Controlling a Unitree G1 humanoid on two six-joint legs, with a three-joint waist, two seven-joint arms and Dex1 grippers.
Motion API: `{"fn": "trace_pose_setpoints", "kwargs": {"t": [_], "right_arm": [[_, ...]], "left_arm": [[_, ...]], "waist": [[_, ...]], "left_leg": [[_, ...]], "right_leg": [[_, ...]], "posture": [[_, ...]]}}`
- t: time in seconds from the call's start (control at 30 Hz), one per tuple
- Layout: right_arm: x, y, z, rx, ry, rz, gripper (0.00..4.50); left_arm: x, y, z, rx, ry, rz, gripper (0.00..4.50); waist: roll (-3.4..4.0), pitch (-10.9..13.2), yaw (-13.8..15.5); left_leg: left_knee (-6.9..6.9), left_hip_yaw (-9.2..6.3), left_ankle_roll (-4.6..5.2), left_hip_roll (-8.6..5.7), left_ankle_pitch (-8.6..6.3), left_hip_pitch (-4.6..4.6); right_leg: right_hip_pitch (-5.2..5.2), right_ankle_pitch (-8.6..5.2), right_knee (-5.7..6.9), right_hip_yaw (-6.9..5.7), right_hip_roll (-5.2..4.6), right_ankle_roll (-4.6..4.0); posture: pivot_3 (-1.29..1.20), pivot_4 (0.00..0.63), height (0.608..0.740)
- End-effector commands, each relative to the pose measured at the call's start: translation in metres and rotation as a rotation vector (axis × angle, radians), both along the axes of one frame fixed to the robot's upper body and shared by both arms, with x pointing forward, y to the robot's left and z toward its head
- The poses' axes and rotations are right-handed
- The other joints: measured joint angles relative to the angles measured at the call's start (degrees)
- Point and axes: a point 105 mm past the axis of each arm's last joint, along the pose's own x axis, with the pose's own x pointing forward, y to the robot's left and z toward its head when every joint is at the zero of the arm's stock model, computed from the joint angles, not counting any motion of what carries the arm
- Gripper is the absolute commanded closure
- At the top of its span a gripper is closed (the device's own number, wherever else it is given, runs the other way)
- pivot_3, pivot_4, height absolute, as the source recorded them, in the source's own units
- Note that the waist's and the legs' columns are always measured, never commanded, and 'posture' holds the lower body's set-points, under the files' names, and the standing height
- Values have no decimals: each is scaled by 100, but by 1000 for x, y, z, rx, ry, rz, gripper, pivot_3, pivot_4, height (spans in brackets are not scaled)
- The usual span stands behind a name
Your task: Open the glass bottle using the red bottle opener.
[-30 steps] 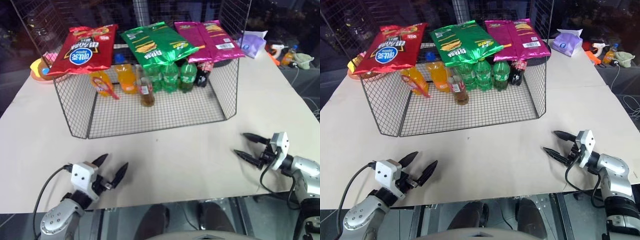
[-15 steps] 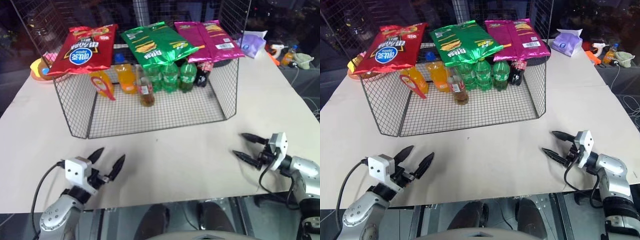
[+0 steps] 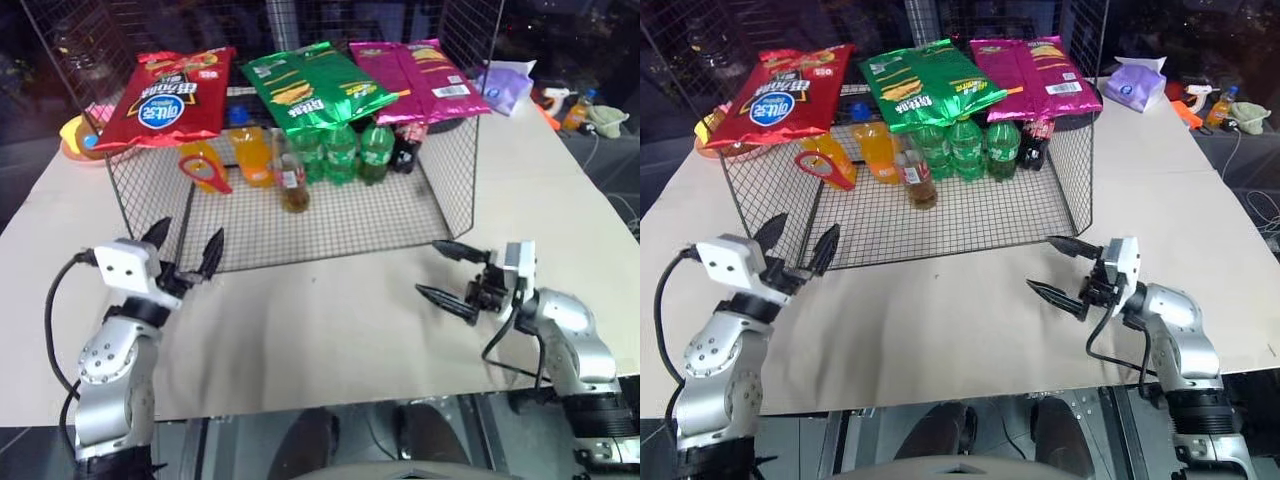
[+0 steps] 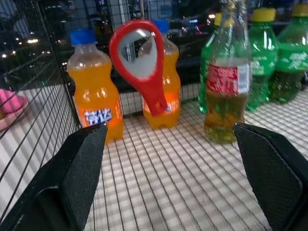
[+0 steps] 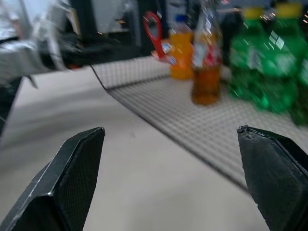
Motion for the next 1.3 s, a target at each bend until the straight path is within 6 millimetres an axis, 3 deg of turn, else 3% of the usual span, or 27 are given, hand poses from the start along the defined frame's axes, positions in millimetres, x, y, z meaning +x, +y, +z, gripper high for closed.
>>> {"fn": "trace_pose_setpoints", "kwargs": {"t": [0.03, 0.13, 0.27, 0.5, 0.8, 1.3], "right_arm": [[-2, 12, 33, 62, -80, 33, 66], [-5, 18, 43, 70, -100, 56, 66], [-8, 22, 48, 80, -100, 74, 66], [-7, 27, 63, 137, -108, 86, 66], [-5, 26, 60, 121, -104, 86, 66], [-1, 23, 52, 106, -106, 59, 66]], "left_arm": [[14, 5, 14, -9, -41, 25, 206], [27, 9, 22, -16, -62, 48, 206], [39, 16, 25, -8, -68, 104, 206], [61, -3, 27, -37, -83, 58, 206], [82, -17, 32, -85, -104, 26, 206], [86, -14, 54, -94, -198, 47, 206]], "waist": [[0, 0, -1], [0, 0, -2], [-2, -1, -2], [-2, -1, -12], [-4, -1, -12], [-4, -1, -17]], "left_leg": [[13, -1, -2, 0, 1, -21], [69, -17, -5, 1, 3, -89], [77, -16, -4, -8, 3, -99], [87, -11, -5, -9, 3, -105], [107, -9, -6, -10, 5, -113], [129, -9, -6, -13, 5, -117]], "right_leg": [[-22, 0, 8, -1, 1, 0], [-71, 1, 36, -13, 11, 1], [-76, 2, 39, -14, 12, 2], [-93, 1, 73, -7, 25, 2], [-104, 1, 96, -5, 26, 2], [-106, 1, 115, -4, 27, 2]], "posture": [[0, 150, 740], [0, 150, 740], [0, 150, 740], [0, 150, 740], [0, 150, 740], [0, 150, 740]]}}
